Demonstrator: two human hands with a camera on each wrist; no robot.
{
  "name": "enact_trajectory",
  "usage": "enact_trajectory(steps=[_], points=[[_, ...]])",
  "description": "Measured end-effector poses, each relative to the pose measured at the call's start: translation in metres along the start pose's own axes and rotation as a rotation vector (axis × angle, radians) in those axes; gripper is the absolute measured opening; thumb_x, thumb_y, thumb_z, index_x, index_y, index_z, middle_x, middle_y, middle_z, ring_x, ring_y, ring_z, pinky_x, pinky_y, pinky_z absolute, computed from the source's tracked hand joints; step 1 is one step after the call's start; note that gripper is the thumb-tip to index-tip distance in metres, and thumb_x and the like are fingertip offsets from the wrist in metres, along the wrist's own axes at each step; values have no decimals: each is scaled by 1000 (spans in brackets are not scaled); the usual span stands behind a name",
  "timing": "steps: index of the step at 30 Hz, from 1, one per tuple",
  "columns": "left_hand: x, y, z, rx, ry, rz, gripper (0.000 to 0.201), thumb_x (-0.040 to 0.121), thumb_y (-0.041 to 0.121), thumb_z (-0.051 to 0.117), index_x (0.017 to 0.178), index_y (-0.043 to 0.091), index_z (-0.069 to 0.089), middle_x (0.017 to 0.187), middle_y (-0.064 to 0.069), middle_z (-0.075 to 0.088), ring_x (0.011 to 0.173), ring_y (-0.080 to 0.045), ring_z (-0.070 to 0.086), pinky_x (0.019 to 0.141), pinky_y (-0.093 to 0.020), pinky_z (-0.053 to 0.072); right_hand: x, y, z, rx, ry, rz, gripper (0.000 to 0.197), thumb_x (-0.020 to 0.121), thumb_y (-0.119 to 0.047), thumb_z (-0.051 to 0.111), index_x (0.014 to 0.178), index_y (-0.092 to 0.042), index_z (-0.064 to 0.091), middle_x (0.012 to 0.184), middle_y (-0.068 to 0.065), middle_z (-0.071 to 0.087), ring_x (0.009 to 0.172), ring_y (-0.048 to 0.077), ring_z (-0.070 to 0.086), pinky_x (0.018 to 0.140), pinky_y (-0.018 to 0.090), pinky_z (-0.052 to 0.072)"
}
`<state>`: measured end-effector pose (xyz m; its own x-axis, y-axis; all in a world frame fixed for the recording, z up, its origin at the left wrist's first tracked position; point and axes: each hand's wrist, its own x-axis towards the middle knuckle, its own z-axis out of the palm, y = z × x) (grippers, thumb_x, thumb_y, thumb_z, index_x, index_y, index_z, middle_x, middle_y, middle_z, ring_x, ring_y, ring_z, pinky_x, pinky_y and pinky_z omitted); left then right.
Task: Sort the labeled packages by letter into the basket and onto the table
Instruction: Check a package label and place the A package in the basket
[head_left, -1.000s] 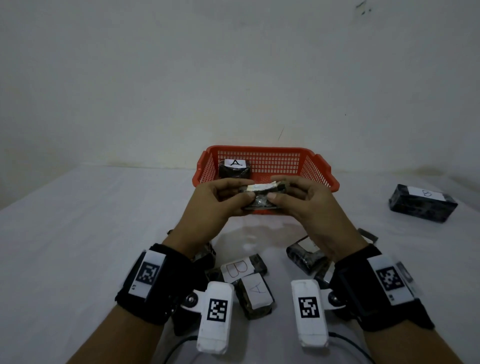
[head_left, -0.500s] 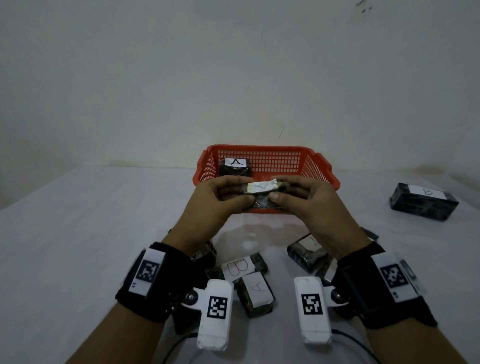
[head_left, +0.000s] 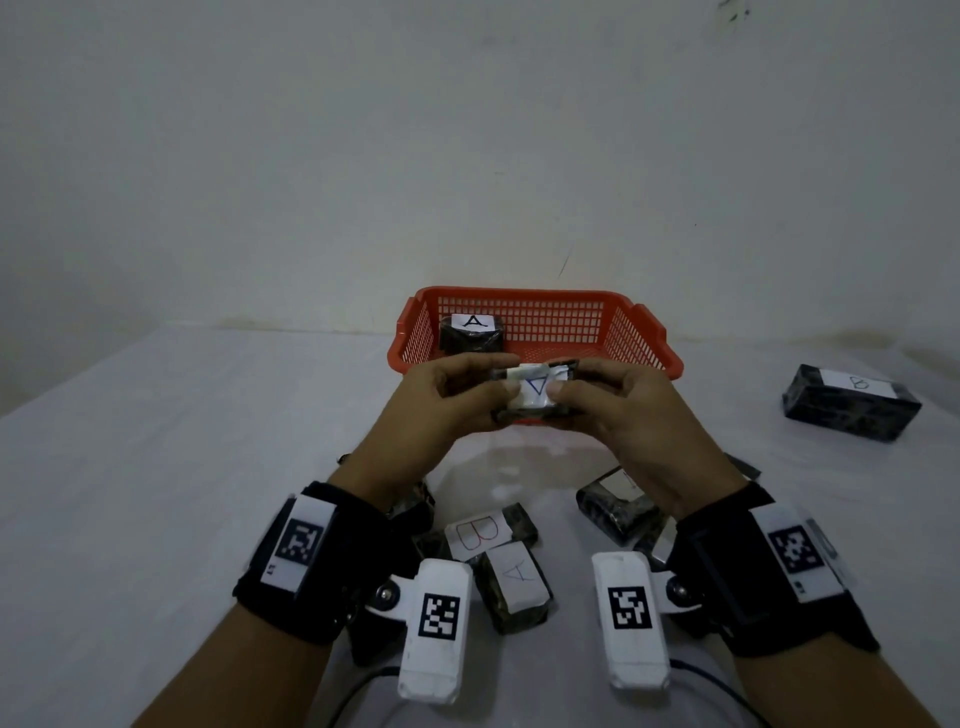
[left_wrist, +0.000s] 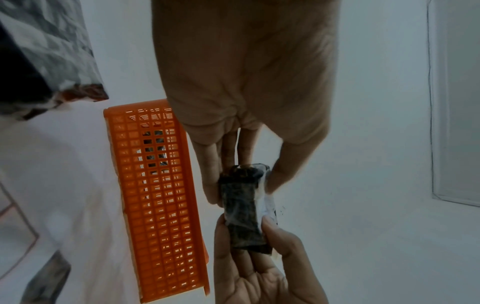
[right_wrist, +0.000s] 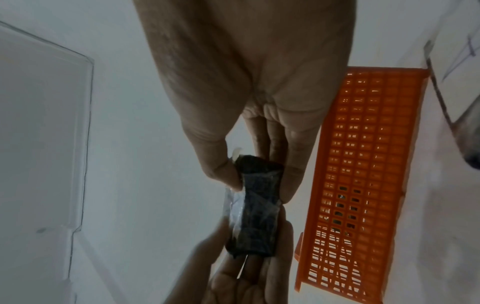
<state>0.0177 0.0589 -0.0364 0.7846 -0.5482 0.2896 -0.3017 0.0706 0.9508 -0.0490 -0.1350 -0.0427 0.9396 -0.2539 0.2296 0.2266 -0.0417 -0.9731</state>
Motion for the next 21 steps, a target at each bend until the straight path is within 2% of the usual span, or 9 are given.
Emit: enact_trajectory(steps=[4, 8, 11, 14, 17, 21], points=[[0, -1, 0, 69, 75, 19, 25, 94, 7, 67, 117, 12, 75, 104, -1, 79, 97, -15, 75, 84, -28, 61, 1, 1, 4, -37, 1, -8, 26, 91, -4, 73, 117, -1, 72, 110, 14, 79, 101, 27, 78, 88, 38, 64], [-1, -1, 1, 59, 26, 4, 25, 95, 9, 66, 118, 12, 74, 107, -3, 78, 99, -15, 75, 86, -28, 61, -1, 0, 4, -59, 25, -25, 23, 91, -11, 75, 112, -3, 75, 106, 12, 80, 99, 25, 78, 85, 38, 65], [-1, -1, 1, 50, 55, 9, 22, 96, 12, 65, 115, 12, 75, 105, -2, 79, 99, -16, 75, 85, -29, 62, -1, -1, 3, -59, -4, -32, 26, 90, -9, 75, 115, -3, 74, 108, 12, 80, 100, 24, 78, 86, 37, 65], [0, -1, 1, 18, 109, -6, 22, 96, 13, 64, 115, 11, 75, 106, -1, 79, 100, -16, 75, 89, -32, 61, -1, -1, 5, -26, 14, -26, 32, 88, -3, 76, 120, -3, 71, 110, 12, 79, 101, 25, 78, 88, 36, 64], [0, 1, 4, 28, 89, -5, 25, 95, 15, 67, 119, 14, 73, 111, 0, 77, 104, -15, 74, 93, -35, 60, -1, -2, 3, -85, 60, -96, 33, 86, -4, 78, 118, -10, 72, 108, 5, 80, 100, 19, 78, 91, 34, 63], [1, 2, 1, 113, 79, 13, 32, 83, 11, 79, 114, 16, 73, 108, 2, 77, 103, -14, 73, 97, -39, 58, -2, -5, 2, -53, 60, -158, 37, 82, -5, 80, 117, -12, 72, 109, 3, 80, 104, 17, 77, 93, 34, 62]])
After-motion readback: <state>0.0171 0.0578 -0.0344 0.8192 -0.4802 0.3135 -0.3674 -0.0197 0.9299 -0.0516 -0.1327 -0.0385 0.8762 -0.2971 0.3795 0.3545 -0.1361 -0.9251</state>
